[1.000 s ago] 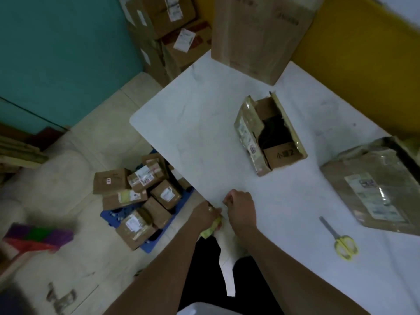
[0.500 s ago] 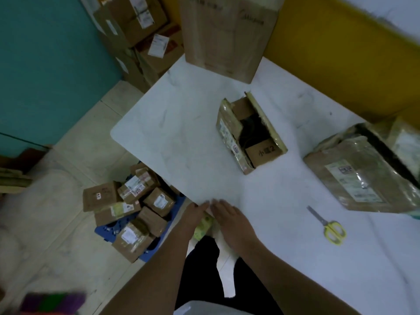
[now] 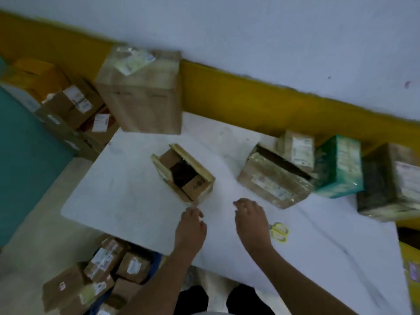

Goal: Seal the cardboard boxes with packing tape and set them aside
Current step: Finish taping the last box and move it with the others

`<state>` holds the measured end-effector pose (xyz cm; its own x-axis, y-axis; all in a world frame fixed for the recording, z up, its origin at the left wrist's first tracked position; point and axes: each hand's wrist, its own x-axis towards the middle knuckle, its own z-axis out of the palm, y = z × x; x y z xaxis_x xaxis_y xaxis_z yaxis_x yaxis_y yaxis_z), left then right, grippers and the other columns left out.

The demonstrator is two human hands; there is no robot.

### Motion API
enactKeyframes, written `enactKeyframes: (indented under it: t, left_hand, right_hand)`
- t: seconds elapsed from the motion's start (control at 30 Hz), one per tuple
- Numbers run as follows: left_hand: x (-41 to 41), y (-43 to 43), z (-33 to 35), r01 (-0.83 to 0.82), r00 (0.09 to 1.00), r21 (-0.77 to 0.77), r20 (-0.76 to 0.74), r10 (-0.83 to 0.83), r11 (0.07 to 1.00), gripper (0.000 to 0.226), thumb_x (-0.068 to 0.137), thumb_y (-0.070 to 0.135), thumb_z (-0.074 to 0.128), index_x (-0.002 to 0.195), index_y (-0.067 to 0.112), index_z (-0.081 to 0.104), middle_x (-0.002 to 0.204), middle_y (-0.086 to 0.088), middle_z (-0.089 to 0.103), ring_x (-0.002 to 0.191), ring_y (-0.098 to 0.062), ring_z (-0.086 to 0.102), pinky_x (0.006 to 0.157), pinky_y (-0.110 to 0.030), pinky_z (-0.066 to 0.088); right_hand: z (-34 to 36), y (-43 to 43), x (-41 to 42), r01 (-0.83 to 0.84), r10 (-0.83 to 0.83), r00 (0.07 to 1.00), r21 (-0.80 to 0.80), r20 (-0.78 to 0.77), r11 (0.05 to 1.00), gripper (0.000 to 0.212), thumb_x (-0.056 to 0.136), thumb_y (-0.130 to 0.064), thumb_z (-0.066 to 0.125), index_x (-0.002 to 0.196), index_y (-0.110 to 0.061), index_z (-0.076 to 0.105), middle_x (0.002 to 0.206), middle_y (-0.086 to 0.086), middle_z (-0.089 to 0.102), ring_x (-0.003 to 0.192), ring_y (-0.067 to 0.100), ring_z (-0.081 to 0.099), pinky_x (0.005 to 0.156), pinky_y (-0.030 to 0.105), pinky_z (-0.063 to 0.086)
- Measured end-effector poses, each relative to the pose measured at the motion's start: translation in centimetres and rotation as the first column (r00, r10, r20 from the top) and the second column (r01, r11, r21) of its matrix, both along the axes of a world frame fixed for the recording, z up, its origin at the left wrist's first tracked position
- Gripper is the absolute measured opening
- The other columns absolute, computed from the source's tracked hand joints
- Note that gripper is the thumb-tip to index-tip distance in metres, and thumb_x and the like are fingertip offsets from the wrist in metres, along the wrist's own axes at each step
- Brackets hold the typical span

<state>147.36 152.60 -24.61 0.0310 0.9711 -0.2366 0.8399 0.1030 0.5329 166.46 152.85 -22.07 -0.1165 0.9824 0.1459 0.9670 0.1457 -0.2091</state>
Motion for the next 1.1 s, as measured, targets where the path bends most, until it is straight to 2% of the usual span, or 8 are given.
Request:
enactKeyframes:
  t: [0.2, 0.47, 0.57, 0.7, 0.8, 0.87, 0.97, 1.1]
  left_hand:
    - [7.6, 3.8, 4.1, 0.156, 0.963, 0.085, 0.209, -0.171, 0.984, 0.013, 0.093, 0.015, 0.050, 0.101, 0.022, 0.057, 0.097, 0.005, 0.052, 0.084, -0.010, 0.054, 0.072, -0.023, 0.046]
    - [12.5, 6.3, 8.1, 0.098, 0.946, -0.081, 0.316, -0.068, 0.992, 0.012, 0.095, 0.018, 0.047, 0.099, 0.026, 0.056, 0.085, 0.009, 0.054, 0.069, -0.004, 0.051, 0.062, -0.020, 0.040]
    - [13.7, 6.4, 8.8, 0.043, 0.924, -0.199, 0.380, 0.036, 0.979, 0.013, 0.095, 0.020, 0.048, 0.101, 0.027, 0.057, 0.094, 0.001, 0.065, 0.082, -0.015, 0.063, 0.074, -0.034, 0.054]
    - [16.1, 6.9, 10.3, -0.063, 0.878, -0.312, 0.434, 0.201, 0.948, 0.028, 0.100, 0.028, 0.045, 0.115, 0.008, 0.060, 0.106, -0.011, 0.064, 0.096, -0.024, 0.062, 0.092, -0.044, 0.052]
    - [18.9, 7.0, 12.3, -0.123, 0.841, -0.382, 0.451, 0.301, 0.916, 0.037, 0.102, 0.032, 0.041, 0.118, 0.006, 0.061, 0.108, -0.019, 0.061, 0.097, -0.028, 0.060, 0.091, -0.040, 0.051]
    - [20.4, 6.6, 13.4, -0.169, 0.795, -0.442, 0.467, 0.387, 0.881, 0.036, 0.101, 0.035, 0.042, 0.113, 0.007, 0.061, 0.110, -0.015, 0.060, 0.105, -0.029, 0.058, 0.099, -0.044, 0.048]
    - [20.4, 6.1, 14.2, -0.219, 0.833, -0.322, 0.430, 0.348, 0.921, 0.064, 0.088, 0.052, 0.048, 0.139, 0.013, 0.049, 0.134, -0.009, 0.056, 0.121, -0.029, 0.054, 0.107, -0.045, 0.043]
    - [17.6, 6.2, 13.8, -0.213, 0.893, -0.415, 0.284, 0.348, 0.885, 0.037, 0.100, 0.026, 0.039, 0.120, 0.000, 0.057, 0.121, -0.020, 0.062, 0.107, -0.034, 0.061, 0.095, -0.043, 0.052]
  right_hand:
    - [7.0, 7.1, 9.6, 0.370, -0.369, 0.929, 0.016, -0.018, 0.929, 0.046, 0.085, -0.008, 0.064, 0.130, -0.011, 0.057, 0.129, 0.010, 0.057, 0.111, 0.031, 0.056, 0.090, 0.041, 0.050]
    - [7.7, 10.4, 12.6, 0.217, -0.215, 0.975, -0.435, 0.054, 0.874, 0.027, 0.087, -0.044, 0.055, 0.106, -0.027, 0.063, 0.096, -0.001, 0.066, 0.085, 0.020, 0.062, 0.070, 0.030, 0.051]
    - [7.8, 9.9, 12.2, 0.220, -0.222, 0.973, -0.510, 0.057, 0.832, 0.015, 0.086, -0.037, 0.055, 0.089, -0.024, 0.061, 0.078, -0.005, 0.058, 0.075, 0.016, 0.059, 0.063, 0.027, 0.048]
    - [8.3, 7.7, 11.8, 0.271, -0.365, 0.926, -0.503, -0.098, 0.821, 0.017, 0.087, -0.032, 0.057, 0.087, -0.018, 0.067, 0.078, -0.002, 0.063, 0.076, 0.019, 0.063, 0.064, 0.028, 0.049]
    - [9.5, 5.8, 10.9, 0.250, -0.325, 0.942, -0.476, -0.082, 0.843, 0.022, 0.093, -0.028, 0.051, 0.075, -0.020, 0.060, 0.069, -0.005, 0.057, 0.073, 0.017, 0.062, 0.053, 0.024, 0.038]
    - [10.8, 4.6, 9.7, 0.226, -0.290, 0.955, -0.482, -0.061, 0.846, 0.028, 0.097, -0.020, 0.048, 0.069, -0.022, 0.052, 0.074, -0.006, 0.059, 0.083, 0.017, 0.066, 0.059, 0.022, 0.037]
    - [11.7, 2.7, 8.1, 0.155, -0.232, 0.968, -0.491, -0.100, 0.857, 0.020, 0.099, -0.021, 0.047, 0.097, -0.016, 0.066, 0.103, 0.001, 0.069, 0.097, 0.018, 0.066, 0.071, 0.023, 0.041]
    - [11.7, 0.6, 7.8, 0.009, -0.189, 0.918, -0.459, -0.348, 0.888, 0.022, 0.093, -0.040, 0.053, 0.097, -0.025, 0.068, 0.086, -0.007, 0.067, 0.086, 0.015, 0.064, 0.072, 0.026, 0.047]
